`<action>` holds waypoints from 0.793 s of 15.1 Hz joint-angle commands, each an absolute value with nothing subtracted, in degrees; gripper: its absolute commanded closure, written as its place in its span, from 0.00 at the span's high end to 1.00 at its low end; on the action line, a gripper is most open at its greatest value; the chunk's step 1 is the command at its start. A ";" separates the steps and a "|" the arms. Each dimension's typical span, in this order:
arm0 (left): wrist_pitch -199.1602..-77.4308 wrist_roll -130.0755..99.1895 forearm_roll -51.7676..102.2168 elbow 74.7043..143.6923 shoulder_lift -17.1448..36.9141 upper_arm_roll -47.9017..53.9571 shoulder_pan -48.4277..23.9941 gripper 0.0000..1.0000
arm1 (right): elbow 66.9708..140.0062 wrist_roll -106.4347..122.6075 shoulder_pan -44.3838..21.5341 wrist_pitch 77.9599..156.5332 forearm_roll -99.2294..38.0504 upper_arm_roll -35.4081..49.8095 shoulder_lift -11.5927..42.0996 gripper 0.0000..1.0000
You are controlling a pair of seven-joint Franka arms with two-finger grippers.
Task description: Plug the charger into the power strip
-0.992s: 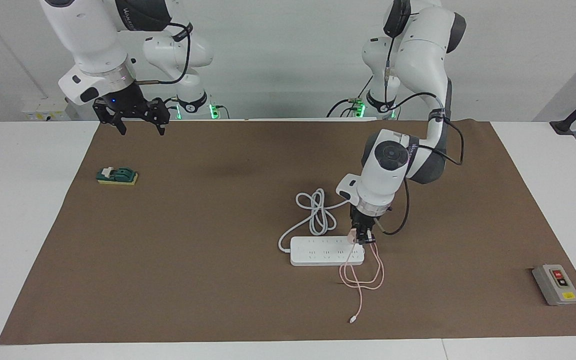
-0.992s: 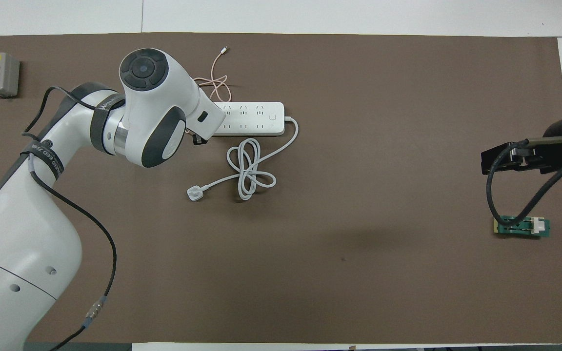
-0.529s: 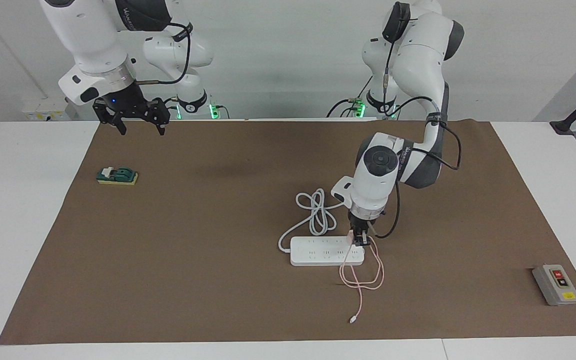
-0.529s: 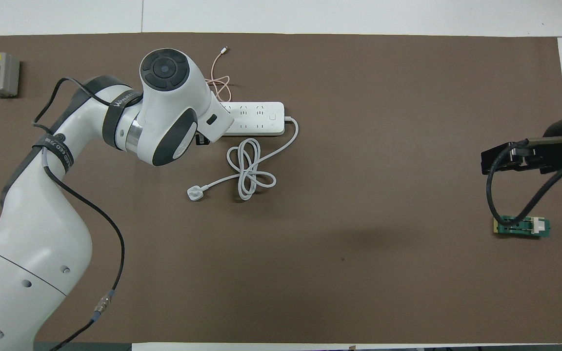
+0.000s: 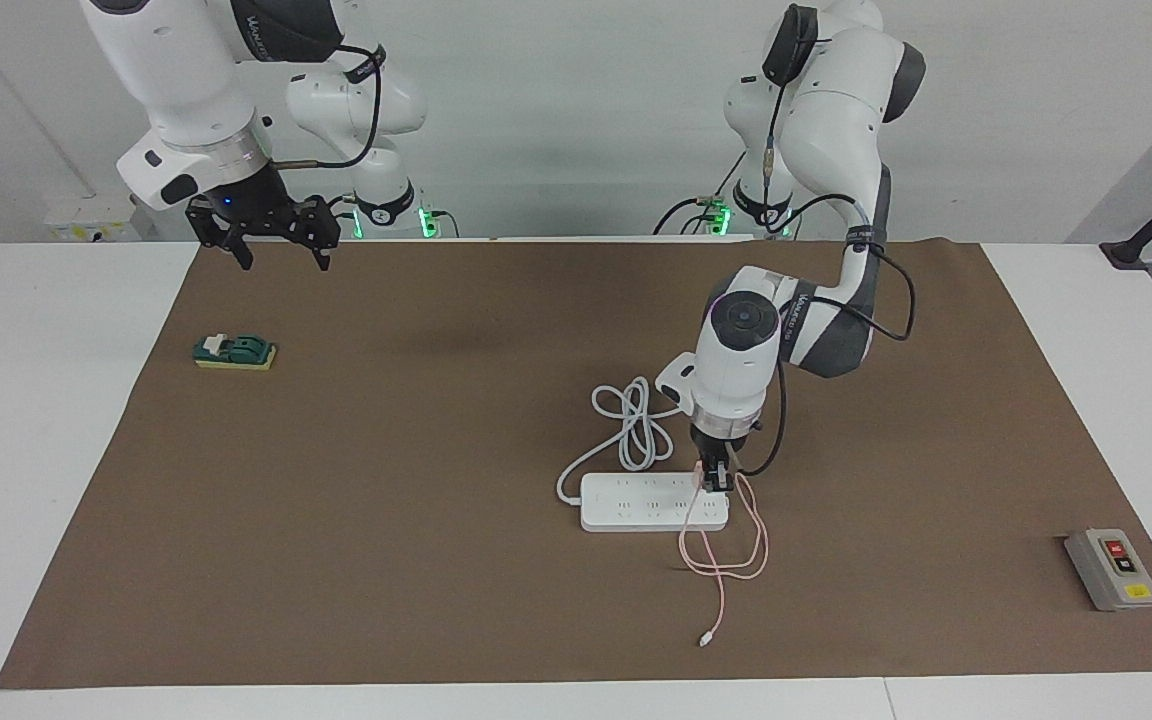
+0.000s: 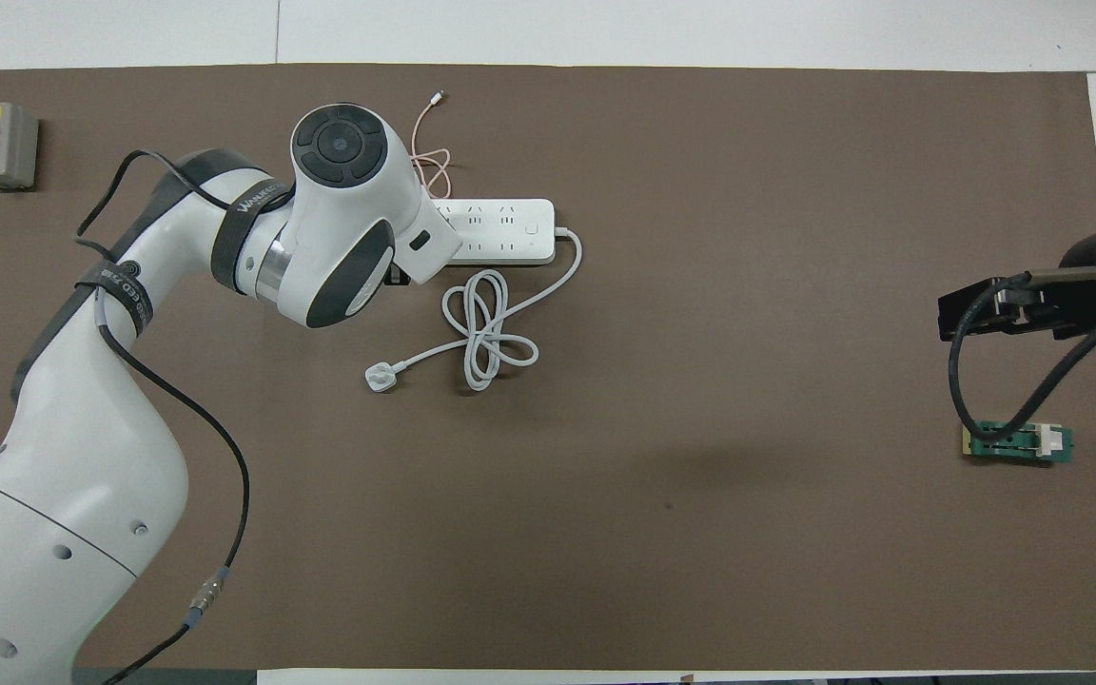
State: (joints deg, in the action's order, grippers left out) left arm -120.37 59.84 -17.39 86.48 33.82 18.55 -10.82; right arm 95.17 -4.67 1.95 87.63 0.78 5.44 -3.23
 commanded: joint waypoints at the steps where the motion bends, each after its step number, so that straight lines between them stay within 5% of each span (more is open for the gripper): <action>1: -124.72 59.77 -16.88 87.36 37.53 19.07 -11.69 0.00 | 95.98 -3.25 3.16 87.27 -0.35 5.98 -4.22 1.00; 5: -124.45 59.07 -16.96 86.84 37.44 19.07 -11.69 0.00 | 95.98 -3.25 3.16 87.27 -0.35 5.98 -4.22 1.00; 6: -124.54 59.06 -17.05 86.75 37.35 19.07 -11.60 0.07 | 95.98 -3.25 3.16 87.28 -0.35 5.98 -4.22 1.00; 7: -124.45 59.06 -17.05 86.49 37.09 19.16 -11.43 0.33 | 95.98 -3.25 3.16 87.28 -0.35 5.98 -4.22 1.00; 8: -124.02 59.24 -17.14 86.22 36.57 19.16 -10.99 0.98 | 95.98 -3.25 3.16 87.28 -0.35 5.98 -4.22 1.00; 12: -122.17 59.68 -16.53 86.66 32.27 19.16 -10.72 1.00 | 95.98 -3.25 3.16 87.19 -0.35 5.98 -4.22 1.00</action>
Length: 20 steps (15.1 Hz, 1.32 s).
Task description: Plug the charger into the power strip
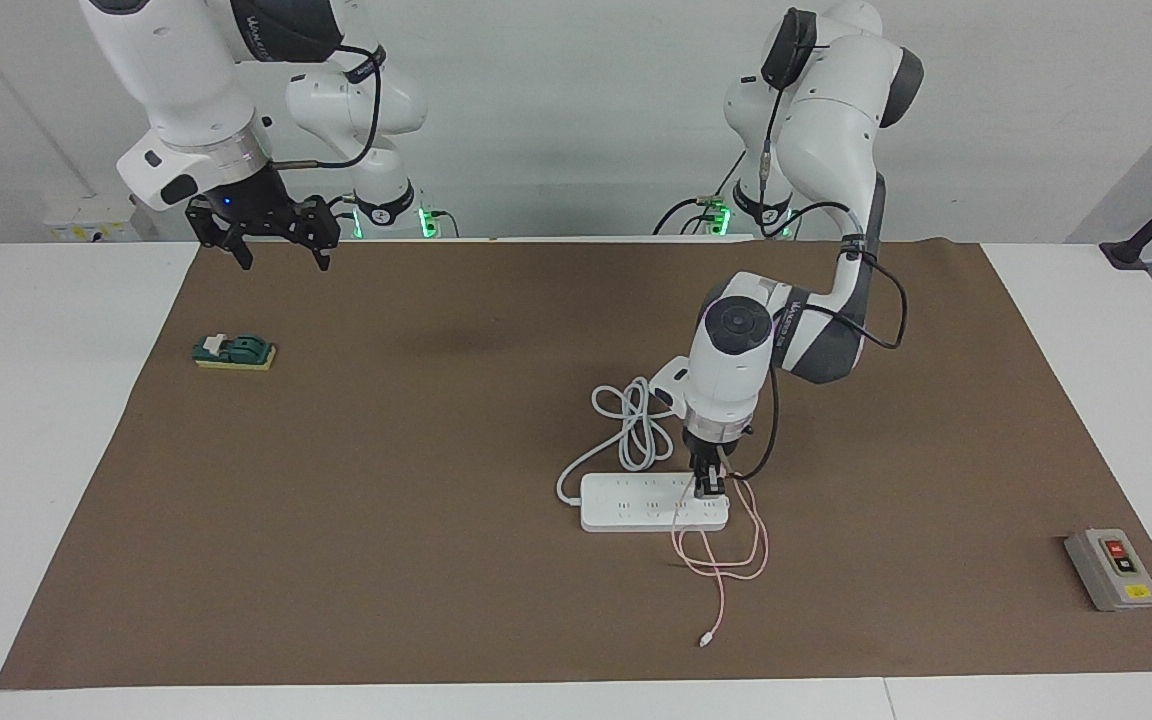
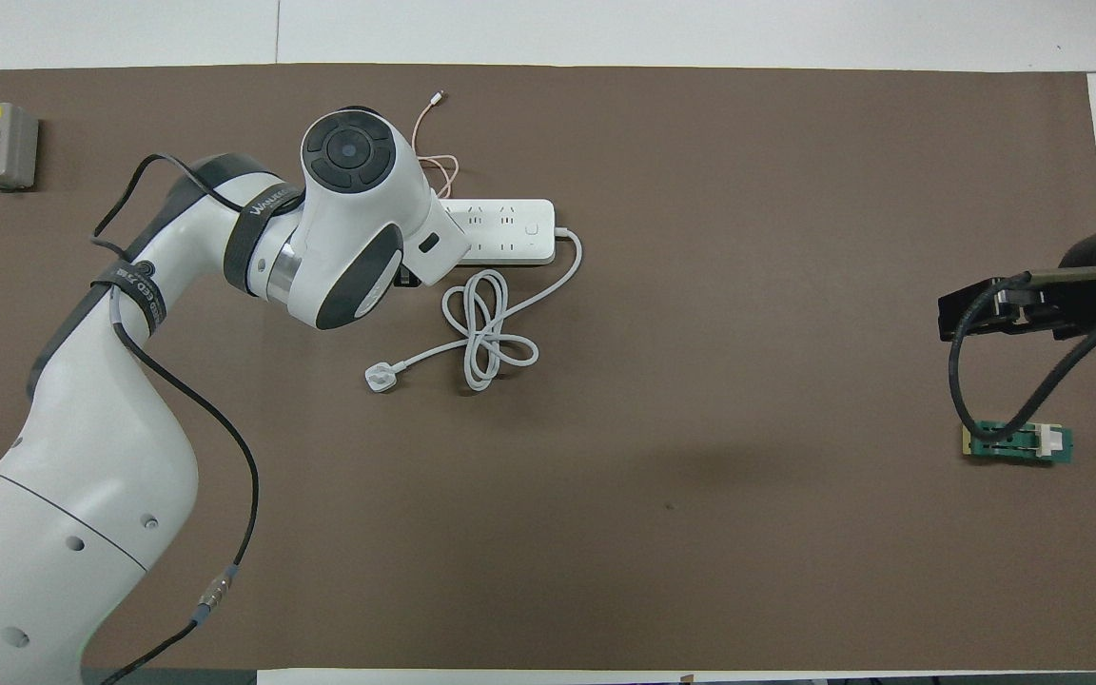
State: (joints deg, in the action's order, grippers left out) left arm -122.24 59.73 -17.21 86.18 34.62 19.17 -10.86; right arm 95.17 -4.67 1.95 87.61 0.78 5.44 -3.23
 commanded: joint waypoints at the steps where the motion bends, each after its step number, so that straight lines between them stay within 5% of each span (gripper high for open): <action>1: -122.08 59.68 -16.52 86.83 31.39 19.16 -10.37 1.00 | 95.98 -3.25 3.16 87.27 -0.35 5.98 -4.22 1.00; 7: -114.19 58.89 -8.28 87.89 20.15 18.81 -7.47 1.00 | 95.98 -3.25 3.08 87.28 -0.35 5.98 -4.22 1.00; 15: -96.35 51.36 -4.22 87.54 5.38 18.55 7.90 1.00 | 95.98 -3.25 2.81 87.28 -0.35 5.98 -4.22 1.00; 20: -86.14 32.54 -4.13 87.36 1.67 17.23 12.91 1.00 | 95.98 -3.25 2.99 87.19 -0.35 5.98 -4.22 1.00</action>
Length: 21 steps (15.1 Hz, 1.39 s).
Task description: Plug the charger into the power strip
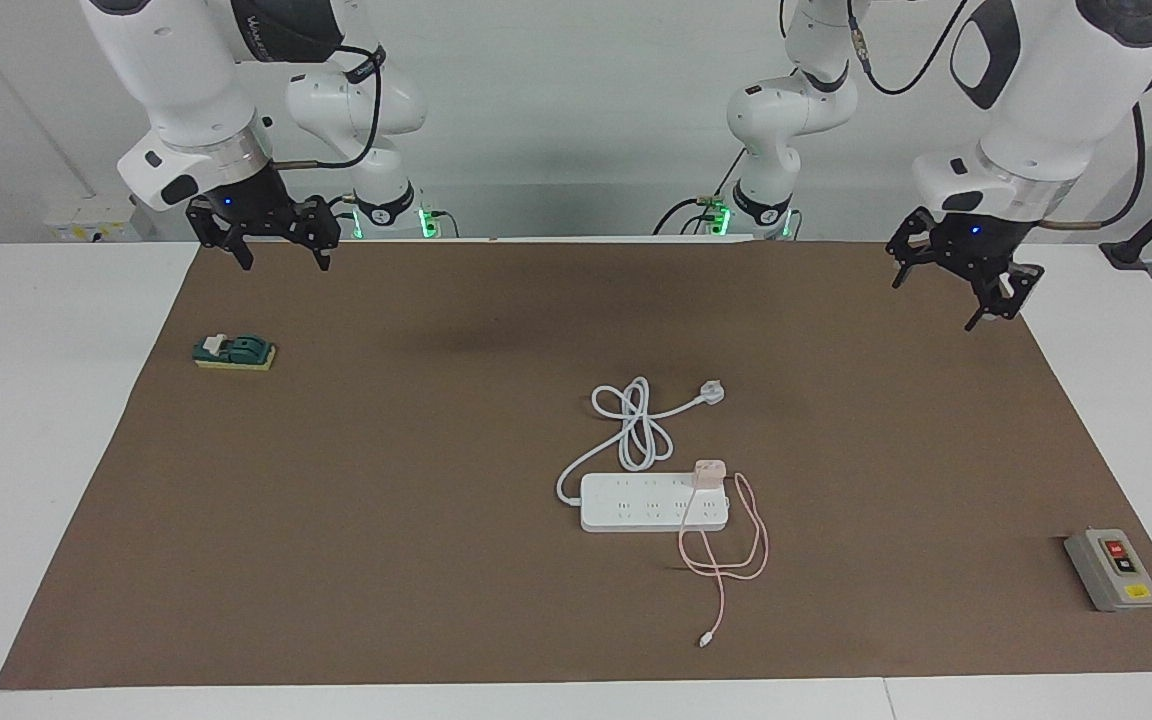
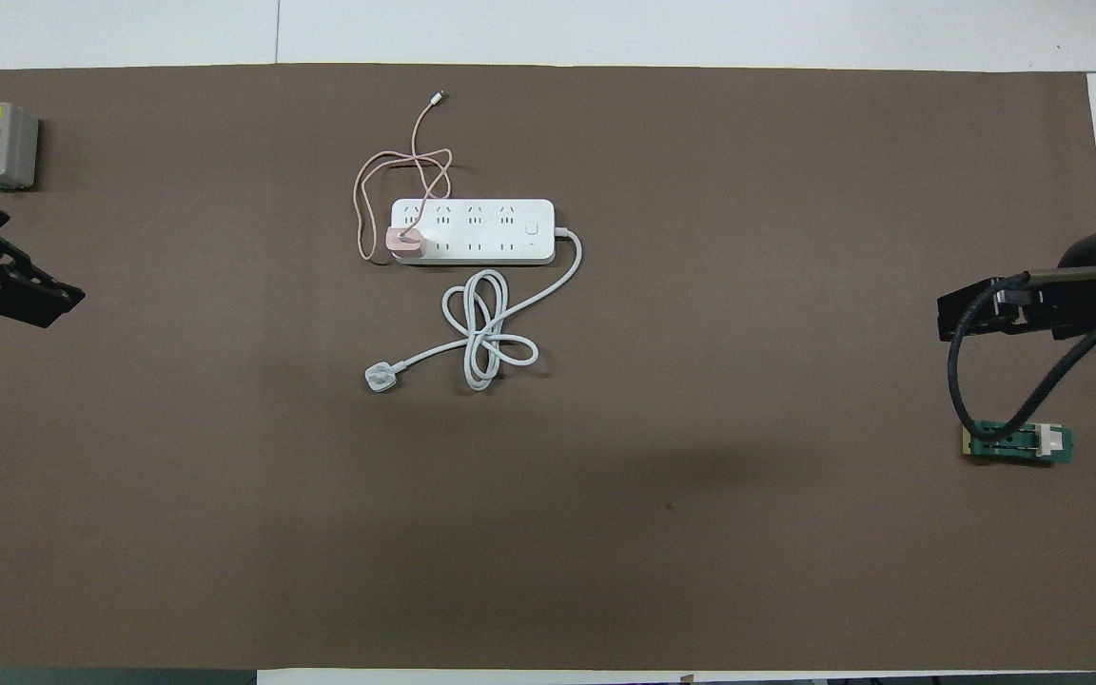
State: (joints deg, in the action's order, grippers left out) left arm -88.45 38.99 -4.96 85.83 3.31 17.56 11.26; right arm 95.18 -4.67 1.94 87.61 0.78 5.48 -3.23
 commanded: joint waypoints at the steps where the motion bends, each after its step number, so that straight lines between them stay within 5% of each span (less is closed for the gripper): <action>1: -86.05 30.61 -4.04 87.28 1.67 16.97 13.70 1.00 | 95.98 -3.25 2.90 87.19 -0.35 5.98 -4.22 1.00; 8: -88.16 -17.00 -4.04 87.97 1.23 17.58 14.15 1.00 | 95.98 -3.25 2.81 87.19 -0.35 5.98 -4.22 1.00; 21: -83.58 -3.78 -1.85 90.18 -0.35 14.17 13.11 1.00 | 95.98 -3.25 2.72 87.10 -0.35 5.98 -4.22 1.00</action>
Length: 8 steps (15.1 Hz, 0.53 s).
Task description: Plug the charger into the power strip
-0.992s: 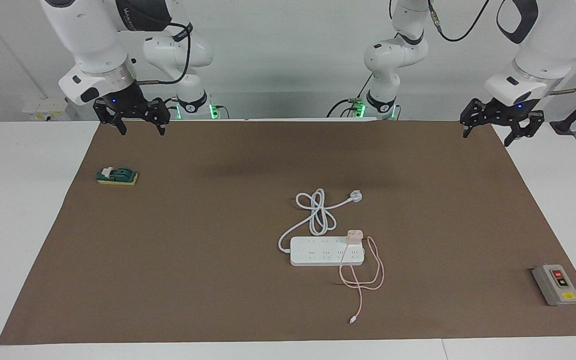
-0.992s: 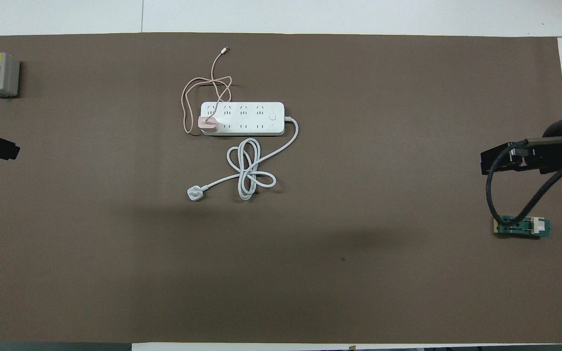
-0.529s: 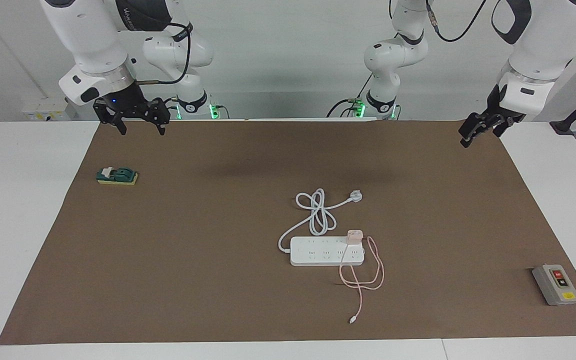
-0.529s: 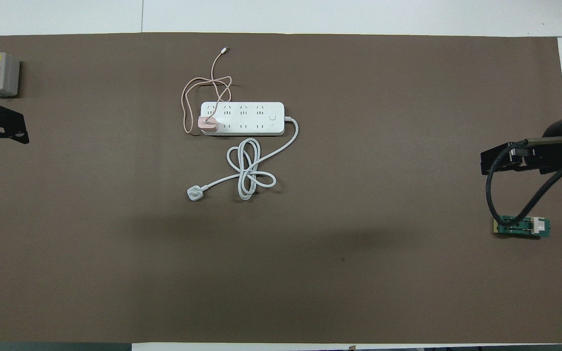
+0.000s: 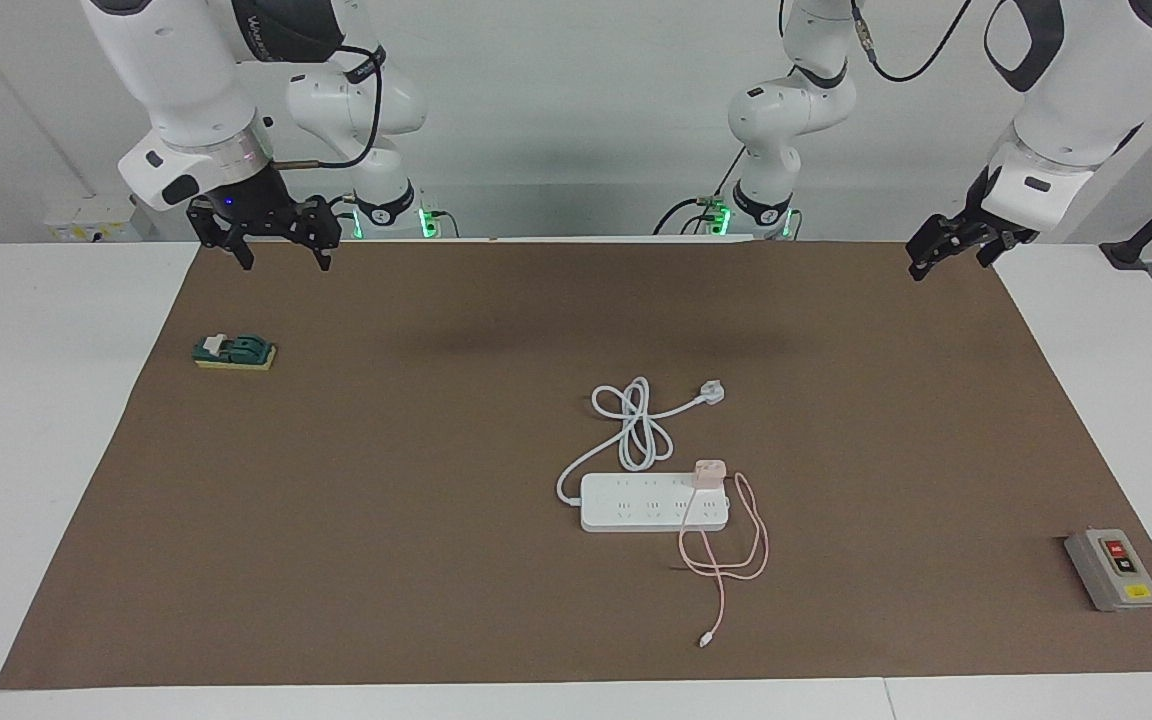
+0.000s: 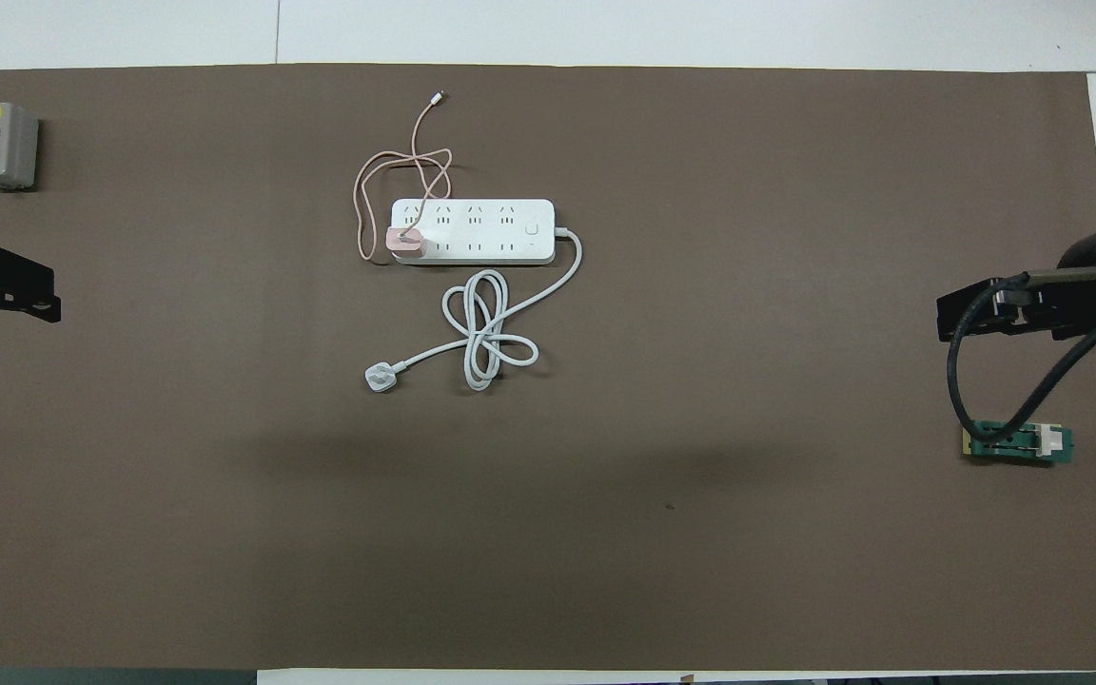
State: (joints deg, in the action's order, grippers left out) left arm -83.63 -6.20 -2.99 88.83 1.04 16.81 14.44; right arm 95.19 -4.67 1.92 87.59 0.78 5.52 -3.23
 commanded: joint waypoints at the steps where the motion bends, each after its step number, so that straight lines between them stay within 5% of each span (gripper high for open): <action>1: -83.50 -3.69 -1.76 90.09 -0.44 9.28 7.88 1.00 | 95.98 -3.25 2.72 87.10 -0.35 5.98 -4.22 1.00; 4: -81.92 -3.52 -0.71 89.30 -0.44 -5.76 -6.82 1.00 | 95.98 -3.25 2.72 87.10 -0.35 5.98 -4.22 1.00; 8: -81.30 -1.67 -0.62 89.65 -1.14 -7.21 -8.53 1.00 | 95.98 -3.25 2.64 87.10 -0.35 5.98 -4.22 1.00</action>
